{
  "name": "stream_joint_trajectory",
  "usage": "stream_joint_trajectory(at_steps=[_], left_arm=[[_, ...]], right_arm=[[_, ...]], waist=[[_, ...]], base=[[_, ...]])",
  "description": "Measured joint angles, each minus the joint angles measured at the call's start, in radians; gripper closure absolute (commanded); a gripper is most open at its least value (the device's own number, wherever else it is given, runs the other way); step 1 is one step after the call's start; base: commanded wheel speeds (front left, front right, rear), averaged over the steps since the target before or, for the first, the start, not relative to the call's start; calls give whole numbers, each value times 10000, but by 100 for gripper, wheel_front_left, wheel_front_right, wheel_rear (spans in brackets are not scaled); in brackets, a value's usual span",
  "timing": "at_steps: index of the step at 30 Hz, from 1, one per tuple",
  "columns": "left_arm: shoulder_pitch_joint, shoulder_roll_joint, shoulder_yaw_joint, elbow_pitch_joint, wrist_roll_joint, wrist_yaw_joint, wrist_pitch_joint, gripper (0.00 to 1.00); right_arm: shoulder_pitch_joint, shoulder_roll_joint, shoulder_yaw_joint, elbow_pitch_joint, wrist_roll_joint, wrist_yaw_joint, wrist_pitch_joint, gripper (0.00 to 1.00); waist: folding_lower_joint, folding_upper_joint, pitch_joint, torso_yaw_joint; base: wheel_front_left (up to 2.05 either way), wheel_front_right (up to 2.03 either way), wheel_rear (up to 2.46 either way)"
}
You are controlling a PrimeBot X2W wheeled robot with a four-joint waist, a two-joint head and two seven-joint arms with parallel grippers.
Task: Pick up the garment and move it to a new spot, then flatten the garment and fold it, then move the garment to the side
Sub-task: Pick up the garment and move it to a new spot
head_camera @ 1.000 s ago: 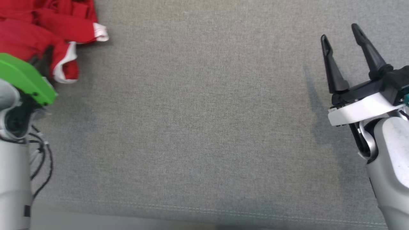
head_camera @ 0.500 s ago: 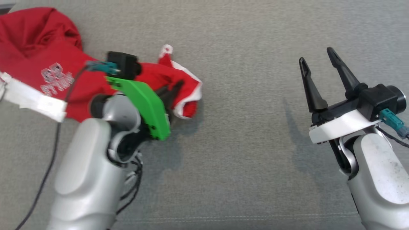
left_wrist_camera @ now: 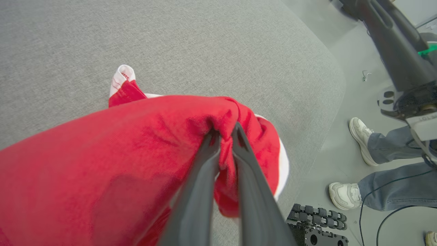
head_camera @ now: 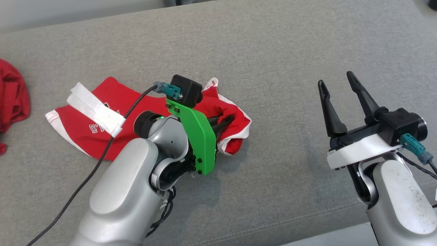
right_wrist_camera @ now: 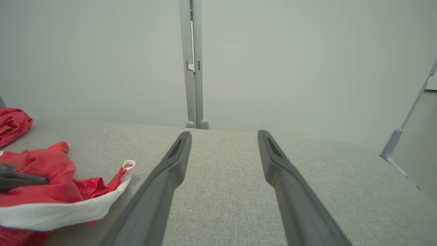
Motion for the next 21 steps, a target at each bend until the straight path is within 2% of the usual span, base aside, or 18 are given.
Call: stream_joint_trajectory(at_steps=[4,10,15,21], left_arm=[[-11,21,-430,33,-19,10,-6,100],[0,107,-759,349,-125,481,-433,100],[169,178,-1350,623,-150,579,-533,100],[281,169,-1893,754,-374,685,-717,100]], right_arm=[[136,119,25,-42,0,2,2,0],[153,293,351,-13,46,67,2,0],[157,339,284,21,73,77,0,0],[322,171,48,42,73,77,2,0]], waist=[[0,0,-94,-584],[0,0,-169,-1475],[0,0,-204,-2160],[0,0,-290,-2407]], base=[[0,0,0],[0,0,0],[0,0,0],[0,0,0]])
